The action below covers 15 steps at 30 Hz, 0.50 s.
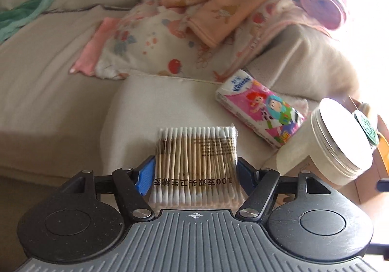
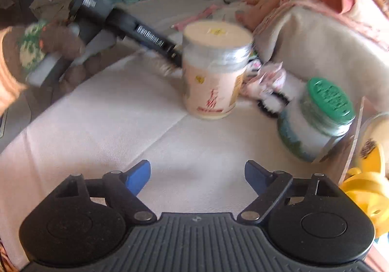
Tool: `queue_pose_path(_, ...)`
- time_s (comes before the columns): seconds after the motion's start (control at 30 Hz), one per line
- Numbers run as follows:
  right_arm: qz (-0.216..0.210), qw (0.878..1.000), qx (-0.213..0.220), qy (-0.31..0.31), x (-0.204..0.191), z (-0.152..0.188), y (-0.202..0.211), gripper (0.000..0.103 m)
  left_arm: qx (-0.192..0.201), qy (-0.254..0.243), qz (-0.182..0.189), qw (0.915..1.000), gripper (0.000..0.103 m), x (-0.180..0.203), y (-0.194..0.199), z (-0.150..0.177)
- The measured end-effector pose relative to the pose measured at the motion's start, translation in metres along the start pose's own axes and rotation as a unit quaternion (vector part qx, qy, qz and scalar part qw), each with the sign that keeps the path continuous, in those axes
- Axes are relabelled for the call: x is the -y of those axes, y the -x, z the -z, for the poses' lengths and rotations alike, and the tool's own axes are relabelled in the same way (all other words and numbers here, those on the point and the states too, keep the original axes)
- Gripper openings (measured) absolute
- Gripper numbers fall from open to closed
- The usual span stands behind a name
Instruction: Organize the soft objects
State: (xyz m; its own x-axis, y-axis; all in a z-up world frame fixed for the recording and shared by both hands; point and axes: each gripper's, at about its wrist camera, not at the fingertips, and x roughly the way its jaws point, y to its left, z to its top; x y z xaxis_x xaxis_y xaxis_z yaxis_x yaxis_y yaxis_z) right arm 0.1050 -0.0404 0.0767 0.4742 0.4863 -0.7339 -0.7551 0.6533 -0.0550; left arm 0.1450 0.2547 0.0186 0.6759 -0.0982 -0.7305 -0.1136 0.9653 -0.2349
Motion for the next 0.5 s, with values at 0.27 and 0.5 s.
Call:
queue_pose_path(0.27, -0.014, 0.994, -0.016, -0.108, 0.092, -0.137, -0.014, 0.087, 0.095, 0.041, -0.054, 0.9932, 0.075, 0.025, 0.026, 0.013)
queue_pose_path(0.5, -0.017, 0.975, -0.21, -0.071, 0.071, -0.199, -0.148, 0.086, 0.09, 0.05, -0.04, 0.9939, 0.075, 0.012, 0.026, 0.021)
